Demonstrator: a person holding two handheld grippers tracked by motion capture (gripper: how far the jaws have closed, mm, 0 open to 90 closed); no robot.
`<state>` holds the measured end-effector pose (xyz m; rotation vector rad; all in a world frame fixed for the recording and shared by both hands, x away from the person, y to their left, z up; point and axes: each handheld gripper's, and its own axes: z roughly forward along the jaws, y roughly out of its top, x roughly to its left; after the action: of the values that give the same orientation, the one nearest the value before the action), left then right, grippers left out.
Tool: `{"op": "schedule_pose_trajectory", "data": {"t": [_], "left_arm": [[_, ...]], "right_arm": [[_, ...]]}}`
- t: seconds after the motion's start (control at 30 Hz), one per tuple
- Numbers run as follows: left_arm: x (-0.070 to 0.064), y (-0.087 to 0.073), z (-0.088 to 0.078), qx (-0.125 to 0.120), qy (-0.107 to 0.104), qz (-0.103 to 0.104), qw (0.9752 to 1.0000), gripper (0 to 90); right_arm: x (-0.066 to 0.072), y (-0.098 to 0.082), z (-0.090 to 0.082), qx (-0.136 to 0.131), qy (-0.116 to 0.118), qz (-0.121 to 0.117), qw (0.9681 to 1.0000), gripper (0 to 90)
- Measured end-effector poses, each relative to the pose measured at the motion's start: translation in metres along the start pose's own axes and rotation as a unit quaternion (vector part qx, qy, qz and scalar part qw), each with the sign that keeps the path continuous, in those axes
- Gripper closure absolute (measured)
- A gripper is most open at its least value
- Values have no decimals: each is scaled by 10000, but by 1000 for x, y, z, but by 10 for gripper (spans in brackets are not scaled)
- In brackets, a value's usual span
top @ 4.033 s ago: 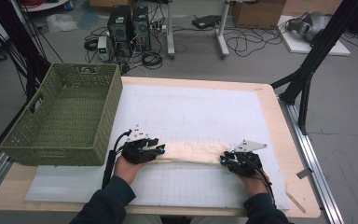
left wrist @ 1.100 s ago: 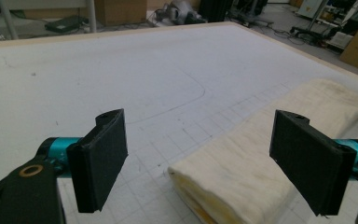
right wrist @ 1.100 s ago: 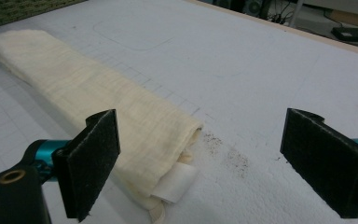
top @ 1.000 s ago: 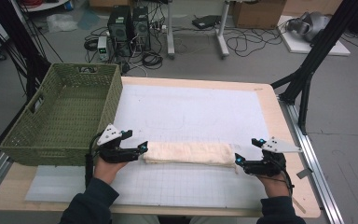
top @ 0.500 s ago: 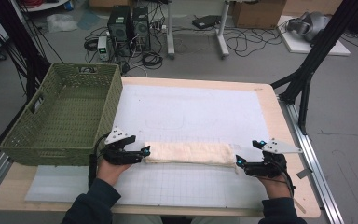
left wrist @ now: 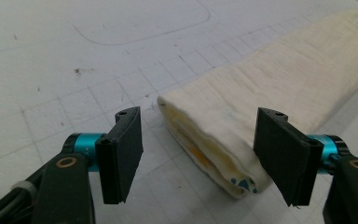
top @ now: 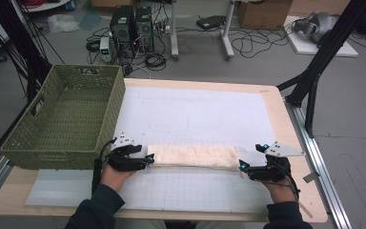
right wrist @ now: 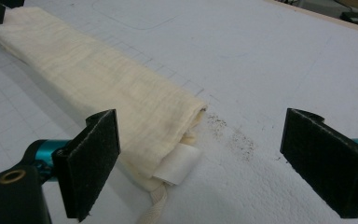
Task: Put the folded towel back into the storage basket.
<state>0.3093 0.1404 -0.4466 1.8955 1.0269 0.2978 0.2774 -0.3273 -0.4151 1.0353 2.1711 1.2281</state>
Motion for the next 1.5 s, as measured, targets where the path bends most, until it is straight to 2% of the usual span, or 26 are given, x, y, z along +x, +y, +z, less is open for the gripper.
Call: {"op": "schedule_pose_trajectory", "data": {"t": [0.23, 0.33, 0.43, 0.57, 0.73, 0.77, 0.8, 0.83, 0.93, 0.97, 1.07, 1.2, 1.3, 1.43, 1.5], "left_arm": [[-8, -3, 5, 362, -49, 229, 9991, 404], [-15, -2, 7, 509, 141, 575, 9970, 410], [-19, -1, 6, 594, 179, 640, 9960, 413], [-23, 0, 5, 692, 86, 586, 9958, 494], [-22, 1, 5, 726, 35, 474, 9962, 546], [-22, 1, 5, 728, 16, 474, 9962, 579], [-23, 0, 6, 715, -98, 412, 9965, 618], [-23, 0, 6, 723, -183, 411, 9964, 698], [-26, 2, 7, 745, -185, 461, 9960, 787], [-26, 2, 7, 747, -183, 465, 9960, 797], [-23, 3, 6, 676, -263, 277, 9970, 814], [-20, 8, -1, 302, -403, 44, 9987, 817], [-18, 8, -4, 194, -455, -4, 9988, 816], [-18, 8, -5, 63, -480, -44, 9988, 814], [-18, 8, -6, 58, -486, -54, 9988, 814]], "right_arm": [[0, 0, 0, 5, 22, 10, 10000, 111], [0, 0, 0, -1, 29, -9, 10000, 111], [0, 0, 1, 20, 57, 2, 10000, 111], [1, 0, 2, 25, 56, 0, 10000, 111], [1, 0, 3, 59, 93, 33, 9999, 111], [1, 0, 3, 70, 98, 34, 9999, 111], [1, 0, 3, 74, 98, 46, 9999, 111], [1, 0, 4, 65, 115, 25, 9999, 111], [2, 0, 4, 82, 121, 34, 9999, 111], [2, 0, 4, 76, 115, 28, 9999, 111], [2, 0, 5, 82, 112, 53, 9999, 111], [3, 0, 11, 267, 200, 163, 9993, 110], [5, -3, 20, 586, 198, 168, 9979, 110], [7, -2, 23, 571, 205, 253, 9978, 115], [7, -2, 23, 594, 272, 322, 9973, 229]]}}
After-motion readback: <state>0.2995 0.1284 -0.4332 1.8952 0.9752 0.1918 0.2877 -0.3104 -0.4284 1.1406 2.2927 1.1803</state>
